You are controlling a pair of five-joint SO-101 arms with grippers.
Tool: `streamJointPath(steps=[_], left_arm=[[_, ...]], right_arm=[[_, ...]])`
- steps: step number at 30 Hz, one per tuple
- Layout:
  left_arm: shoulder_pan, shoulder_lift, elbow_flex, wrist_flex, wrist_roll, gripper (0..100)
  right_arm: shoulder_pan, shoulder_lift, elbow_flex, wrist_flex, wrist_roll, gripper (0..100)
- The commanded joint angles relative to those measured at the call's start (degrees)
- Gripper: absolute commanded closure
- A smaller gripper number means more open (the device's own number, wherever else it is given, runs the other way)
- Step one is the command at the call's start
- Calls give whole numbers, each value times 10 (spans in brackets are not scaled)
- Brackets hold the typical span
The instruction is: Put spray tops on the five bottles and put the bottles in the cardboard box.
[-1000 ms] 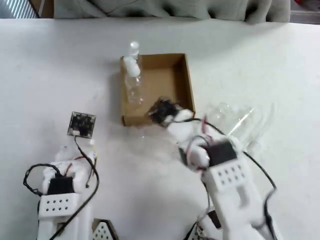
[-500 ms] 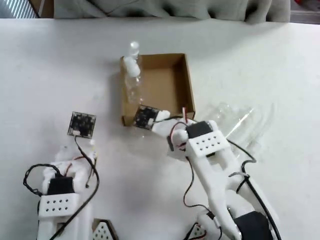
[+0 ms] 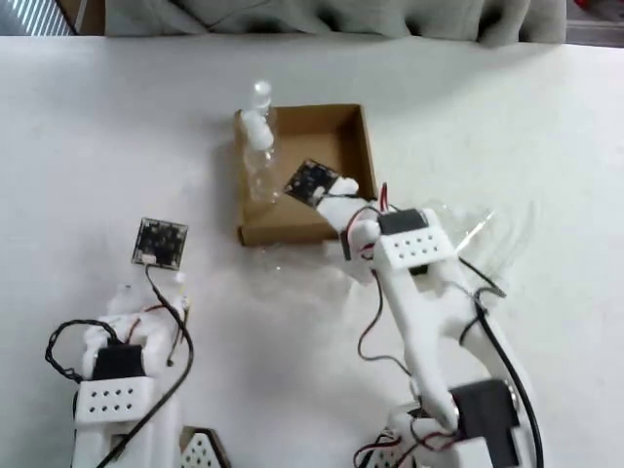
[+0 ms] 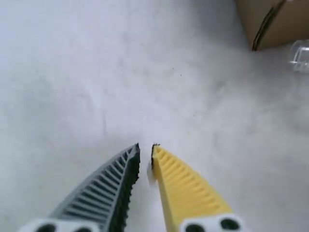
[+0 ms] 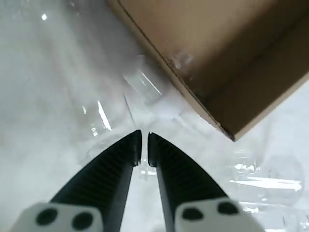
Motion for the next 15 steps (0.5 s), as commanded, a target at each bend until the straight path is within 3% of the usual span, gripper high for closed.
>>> streamJointPath(steps=[1,11,15], left_arm=[[-8,-10,-33,1,-4,936],[-7,-10,-20,-27,0,936],[-7,-10,-20,-27,0,936]], right_arm=[[3,36,-33,-26,-7,982],[-52,69,-28,22,-10,982],[-92,69,-28,54,-63,982]])
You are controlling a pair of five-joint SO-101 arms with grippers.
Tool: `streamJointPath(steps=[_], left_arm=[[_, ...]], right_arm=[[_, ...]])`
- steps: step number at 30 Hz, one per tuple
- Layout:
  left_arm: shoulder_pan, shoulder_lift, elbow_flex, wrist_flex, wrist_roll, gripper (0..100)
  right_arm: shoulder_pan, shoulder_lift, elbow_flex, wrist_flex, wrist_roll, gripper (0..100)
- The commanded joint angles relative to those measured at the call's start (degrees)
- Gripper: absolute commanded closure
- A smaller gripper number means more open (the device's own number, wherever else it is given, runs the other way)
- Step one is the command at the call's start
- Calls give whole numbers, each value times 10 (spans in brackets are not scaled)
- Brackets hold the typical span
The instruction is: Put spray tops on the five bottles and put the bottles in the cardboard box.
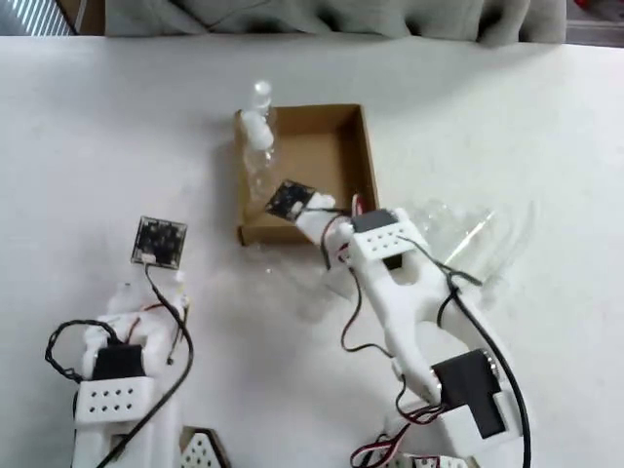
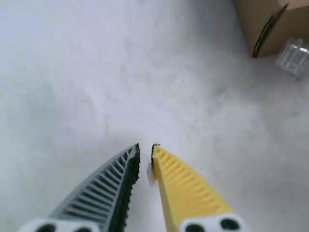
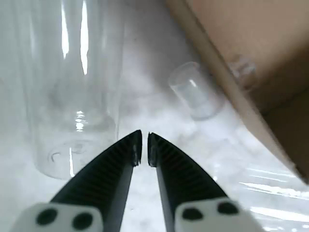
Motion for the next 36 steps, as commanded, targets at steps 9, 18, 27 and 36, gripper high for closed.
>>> streamJointPath(steps=[9,18,27,36], left_arm=[[-7,-10,-20,-18,0,936],[-6,-10,-20,-18,1,936],[17,-8,-29,-13,58,939],[83,-7,-193,129,106,939]], right_arm=[[-118,-51,-19,90,-106,982],[-74,-209,-11,204,-163,982],[197,-373,125,208,-69,982],[434,-487,303,149,49,982]])
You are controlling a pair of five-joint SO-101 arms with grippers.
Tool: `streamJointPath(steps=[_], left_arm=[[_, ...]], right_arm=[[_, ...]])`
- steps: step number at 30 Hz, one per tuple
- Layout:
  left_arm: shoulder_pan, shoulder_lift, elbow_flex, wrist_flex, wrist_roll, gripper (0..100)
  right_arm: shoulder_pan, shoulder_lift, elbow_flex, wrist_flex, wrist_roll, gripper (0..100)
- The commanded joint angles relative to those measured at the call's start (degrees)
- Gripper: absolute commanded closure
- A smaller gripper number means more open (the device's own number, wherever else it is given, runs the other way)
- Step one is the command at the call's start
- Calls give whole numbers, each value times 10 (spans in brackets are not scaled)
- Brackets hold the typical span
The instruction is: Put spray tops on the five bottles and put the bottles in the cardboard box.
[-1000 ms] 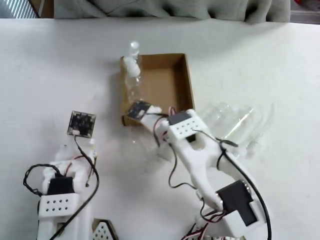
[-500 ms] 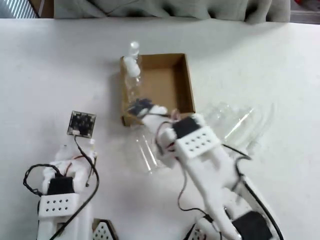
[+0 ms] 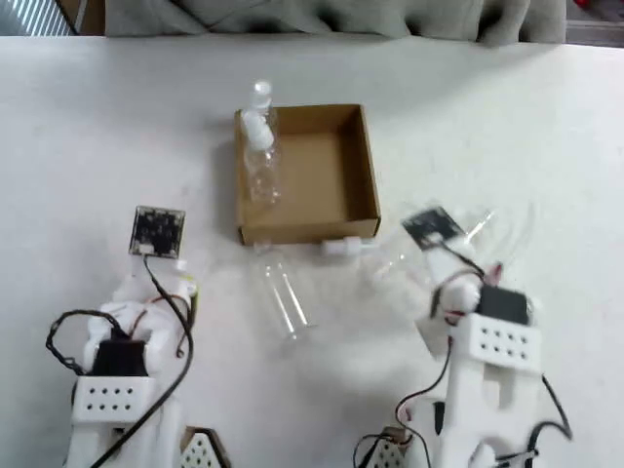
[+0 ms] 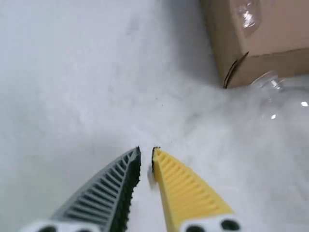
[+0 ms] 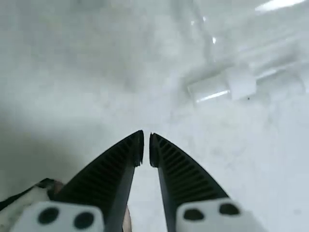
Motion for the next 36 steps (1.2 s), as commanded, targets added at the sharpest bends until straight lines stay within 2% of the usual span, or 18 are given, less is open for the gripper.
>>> streamJointPath(steps=[1,5,8,10,16,18,22,25,30,34,36], left_arm=[[22,-7,-133,78,12,939],[43,6,-251,164,12,938],[79,58,-321,208,14,937],[102,113,-359,222,40,936],[161,299,-474,224,159,929],[182,353,-504,225,209,894],[199,436,-527,235,302,762],[205,483,-527,232,330,692],[210,541,-524,220,335,688],[219,587,-523,182,389,688],[228,611,-523,175,392,688]], right_arm=[[98,-29,56,-58,52,982],[151,-29,120,-126,69,982],[152,-29,154,-156,66,982],[151,-32,164,-168,64,982],[152,-34,169,-173,55,982],[152,-35,173,-176,38,982],[152,-35,178,-184,35,982],[152,-35,178,-185,36,982],[152,-35,178,-185,37,982],[152,-35,178,-185,37,982],[152,-35,178,-185,37,982]])
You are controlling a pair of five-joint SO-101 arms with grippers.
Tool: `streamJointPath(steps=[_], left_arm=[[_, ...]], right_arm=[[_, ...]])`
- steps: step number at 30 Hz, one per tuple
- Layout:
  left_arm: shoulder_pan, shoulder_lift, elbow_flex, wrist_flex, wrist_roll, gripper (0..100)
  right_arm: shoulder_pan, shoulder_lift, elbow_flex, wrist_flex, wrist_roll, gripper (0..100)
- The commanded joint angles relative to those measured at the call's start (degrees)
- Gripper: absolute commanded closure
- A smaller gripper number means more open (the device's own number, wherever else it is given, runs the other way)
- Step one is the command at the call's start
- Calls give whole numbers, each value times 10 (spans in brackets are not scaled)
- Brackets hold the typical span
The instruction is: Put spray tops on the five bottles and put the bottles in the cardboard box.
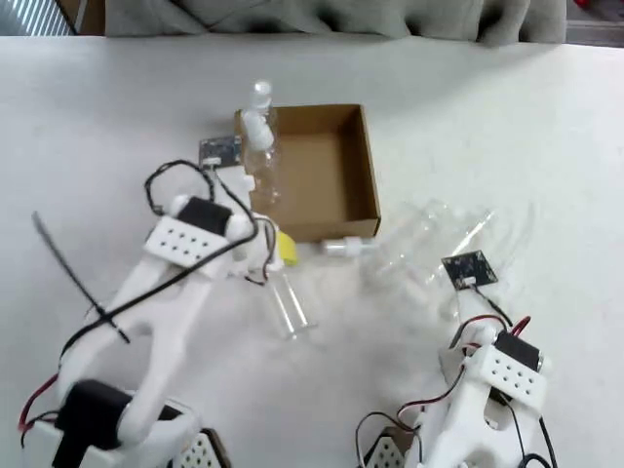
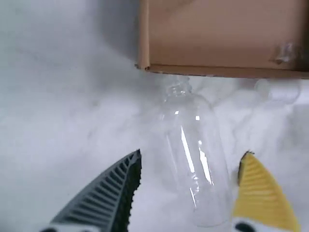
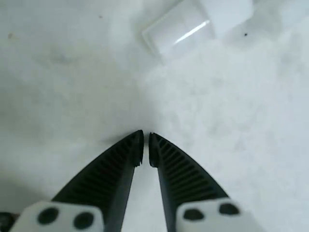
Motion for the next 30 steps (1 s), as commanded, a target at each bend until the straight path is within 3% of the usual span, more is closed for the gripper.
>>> streamJointPath(steps=[1,22,25,28,30], left_arm=[[18,30,-30,-21,18,686],[21,185,-22,-147,54,697],[17,185,-20,-147,48,797],[8,188,-22,-147,-10,968],[-9,185,-23,-144,-39,963]], right_arm=[[5,-10,-2,-9,-4,982],[5,-11,2,-14,4,982],[5,-11,2,-14,14,982],[5,-11,2,-14,13,982],[6,-11,2,-13,12,982]])
